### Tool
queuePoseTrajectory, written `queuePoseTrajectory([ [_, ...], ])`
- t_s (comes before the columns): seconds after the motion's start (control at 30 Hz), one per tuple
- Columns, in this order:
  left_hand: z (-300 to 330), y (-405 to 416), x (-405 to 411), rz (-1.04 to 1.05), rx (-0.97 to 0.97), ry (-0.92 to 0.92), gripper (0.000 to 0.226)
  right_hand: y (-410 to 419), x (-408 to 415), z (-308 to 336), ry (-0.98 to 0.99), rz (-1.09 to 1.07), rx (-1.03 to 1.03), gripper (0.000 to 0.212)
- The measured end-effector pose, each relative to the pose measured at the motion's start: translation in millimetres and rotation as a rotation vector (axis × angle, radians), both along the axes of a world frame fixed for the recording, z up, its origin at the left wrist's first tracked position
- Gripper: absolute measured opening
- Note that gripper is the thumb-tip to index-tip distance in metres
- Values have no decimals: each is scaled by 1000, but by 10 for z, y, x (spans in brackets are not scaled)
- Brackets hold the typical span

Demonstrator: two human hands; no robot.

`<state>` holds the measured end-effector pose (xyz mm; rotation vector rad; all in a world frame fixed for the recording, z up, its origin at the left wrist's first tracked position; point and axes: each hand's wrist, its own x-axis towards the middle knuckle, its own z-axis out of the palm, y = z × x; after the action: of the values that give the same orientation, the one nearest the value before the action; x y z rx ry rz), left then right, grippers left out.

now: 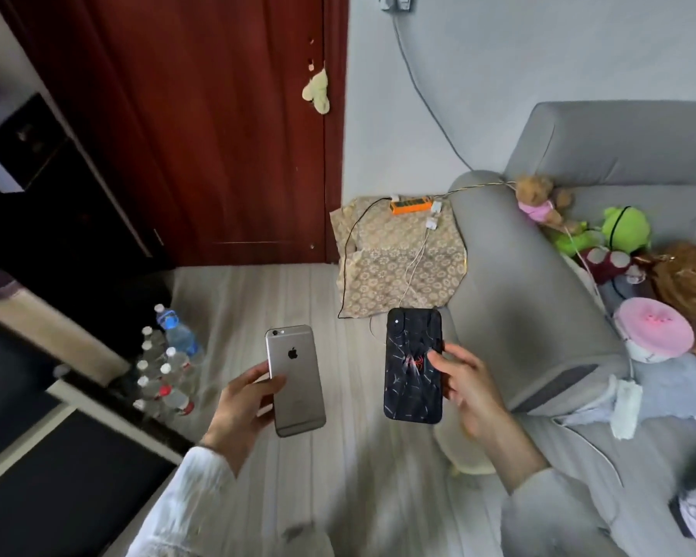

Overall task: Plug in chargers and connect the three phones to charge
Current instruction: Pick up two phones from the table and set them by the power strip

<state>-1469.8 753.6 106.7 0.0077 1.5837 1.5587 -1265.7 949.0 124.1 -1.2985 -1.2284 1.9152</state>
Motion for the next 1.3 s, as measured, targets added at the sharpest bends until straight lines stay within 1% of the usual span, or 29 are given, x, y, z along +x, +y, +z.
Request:
queuePoseTrajectory([
  [0.27, -292, 1702, -861, -68, 10, -52, 23, 1578, -782, -207, -40, -28, -12, 18],
  [0.5, -375, 3207, -1659, -56, -9, -80, 24, 2917, -1530, -192, -96, -36, -2, 20],
  [0.7, -568, 4091, -2011, -85, -73, -139, 28, 3736, -1949, -376, -155, -66, -94, 21],
  [0.8, -708, 4521, -2157, -76, -109, -149, 28, 4174, -2154, -533, -192, -82, -138, 28],
  [0.87, -797, 4843, -2237, -62, -145, -151, 28, 4506, -2281, -642, -198, -87, -172, 27],
  [1.03, -1162, 5750, -2408, 25, -243, -146, 28, 5493, -2635, -1080, -246, -42, -249, 27],
  [1.17, -1605, 6516, -2468, 102, -356, -160, 25, 6291, -2923, -1606, -312, -6, -334, 31],
  [1.3, -2209, 7212, -2572, 71, -443, -170, 26, 6927, -3225, -2233, -399, -3, -391, 29],
])
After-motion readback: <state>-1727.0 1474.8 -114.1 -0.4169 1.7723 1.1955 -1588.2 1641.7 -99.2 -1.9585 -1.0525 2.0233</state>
